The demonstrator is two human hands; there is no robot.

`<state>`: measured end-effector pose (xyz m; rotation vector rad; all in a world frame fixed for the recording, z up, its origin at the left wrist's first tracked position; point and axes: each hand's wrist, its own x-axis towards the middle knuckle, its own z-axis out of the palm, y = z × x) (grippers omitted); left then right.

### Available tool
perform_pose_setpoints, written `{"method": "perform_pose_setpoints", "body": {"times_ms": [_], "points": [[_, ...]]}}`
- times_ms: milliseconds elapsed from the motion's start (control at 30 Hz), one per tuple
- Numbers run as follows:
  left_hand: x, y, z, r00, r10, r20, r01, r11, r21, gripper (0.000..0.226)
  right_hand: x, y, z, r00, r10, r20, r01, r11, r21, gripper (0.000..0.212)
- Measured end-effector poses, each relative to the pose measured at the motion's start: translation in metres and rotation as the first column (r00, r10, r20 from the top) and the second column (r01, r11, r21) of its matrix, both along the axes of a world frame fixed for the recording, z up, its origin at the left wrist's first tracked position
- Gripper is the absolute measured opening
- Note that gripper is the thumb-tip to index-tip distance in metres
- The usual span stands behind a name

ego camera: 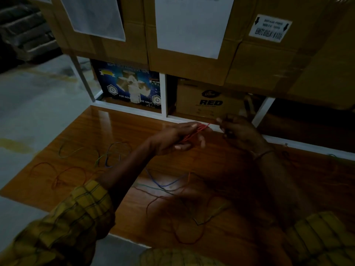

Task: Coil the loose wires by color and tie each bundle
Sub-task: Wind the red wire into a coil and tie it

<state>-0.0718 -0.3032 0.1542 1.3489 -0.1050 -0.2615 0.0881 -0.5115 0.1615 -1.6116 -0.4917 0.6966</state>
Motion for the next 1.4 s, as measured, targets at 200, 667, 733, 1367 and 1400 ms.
{"method": "perform_pose_setpoints", "body": {"times_ms": [200,667,733,1367,1400], "points": [[0.004,0.001,0.001,0.994,0.103,0.026,-0.086,0.926,-0.368,0.046,-0.02,0.017,-0.041,0.996,-0.064,-0.066,0.064,0.998,-0.001,0.016],[0.032,-0.009,-0.001,0.849,0.522,-0.082,-0.498,0.739,-0.454,0.04,-0.118,0.018,-0.052,0.892,0.392,-0.225,-0.442,0.86,-0.253,0.035],[0.03,-0.013,-0.002,0.83,0.554,-0.057,-0.547,0.792,-0.271,0.035,-0.121,0.014,-0.048,0.859,0.456,-0.233,-0.509,0.813,-0.283,0.028],[-0.007,-0.004,-0.005,0.96,0.269,0.076,-0.259,0.754,0.603,0.042,-0.026,-0.055,0.029,0.862,0.444,-0.243,-0.388,0.888,0.247,0.033],[-0.009,-0.006,-0.004,0.968,0.243,0.056,-0.233,0.796,0.558,0.04,-0.018,-0.049,0.031,0.899,0.386,-0.207,-0.349,0.917,0.194,0.032]]}}
